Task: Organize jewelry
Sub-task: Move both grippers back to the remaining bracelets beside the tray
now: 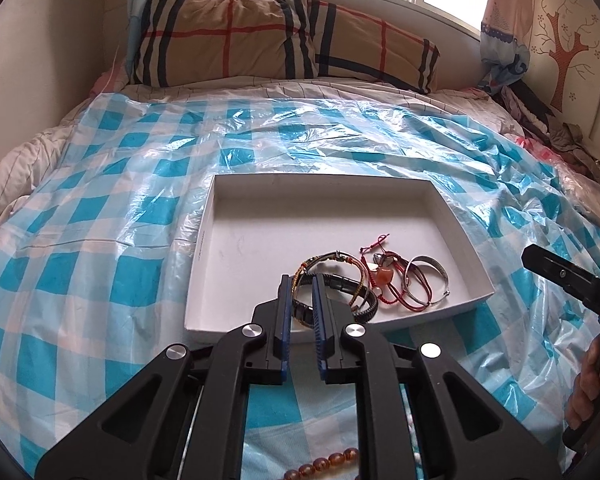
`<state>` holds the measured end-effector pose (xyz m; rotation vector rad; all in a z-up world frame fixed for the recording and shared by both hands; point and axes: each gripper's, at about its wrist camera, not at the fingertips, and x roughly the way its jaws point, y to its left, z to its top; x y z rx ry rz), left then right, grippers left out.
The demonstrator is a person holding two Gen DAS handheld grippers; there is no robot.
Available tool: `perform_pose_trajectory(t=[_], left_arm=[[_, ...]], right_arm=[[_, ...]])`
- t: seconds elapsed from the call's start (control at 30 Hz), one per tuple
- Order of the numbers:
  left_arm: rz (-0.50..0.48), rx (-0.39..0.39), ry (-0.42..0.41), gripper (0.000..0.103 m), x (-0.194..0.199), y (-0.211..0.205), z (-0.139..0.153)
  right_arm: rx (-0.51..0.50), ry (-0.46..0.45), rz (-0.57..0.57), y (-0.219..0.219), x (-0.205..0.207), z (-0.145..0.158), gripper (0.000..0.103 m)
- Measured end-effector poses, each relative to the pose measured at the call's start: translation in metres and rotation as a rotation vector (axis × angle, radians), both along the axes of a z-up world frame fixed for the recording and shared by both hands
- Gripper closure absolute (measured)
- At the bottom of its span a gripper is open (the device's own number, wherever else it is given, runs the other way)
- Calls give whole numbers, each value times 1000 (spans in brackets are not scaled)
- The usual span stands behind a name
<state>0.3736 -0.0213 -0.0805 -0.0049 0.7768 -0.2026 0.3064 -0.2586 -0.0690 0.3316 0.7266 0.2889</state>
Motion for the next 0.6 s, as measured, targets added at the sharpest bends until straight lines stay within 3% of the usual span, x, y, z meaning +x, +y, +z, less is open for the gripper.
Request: perform_pose_trajectory(t=[0.2, 0.33, 0.43, 0.6], left_arm=[[-70, -5, 42, 92, -27, -12, -8], [-183, 6, 93, 87, -39, -37, -25], [-260, 33, 125, 86, -41, -62, -40], [-302, 57, 166, 86, -30, -88, -58]], right_arm=[[-7, 71, 33, 1, -18, -19, 71], [-9, 120, 46, 2, -29, -37, 71], [1, 138, 41, 1, -37, -42, 71], [11, 147, 36, -2, -44, -45, 71]])
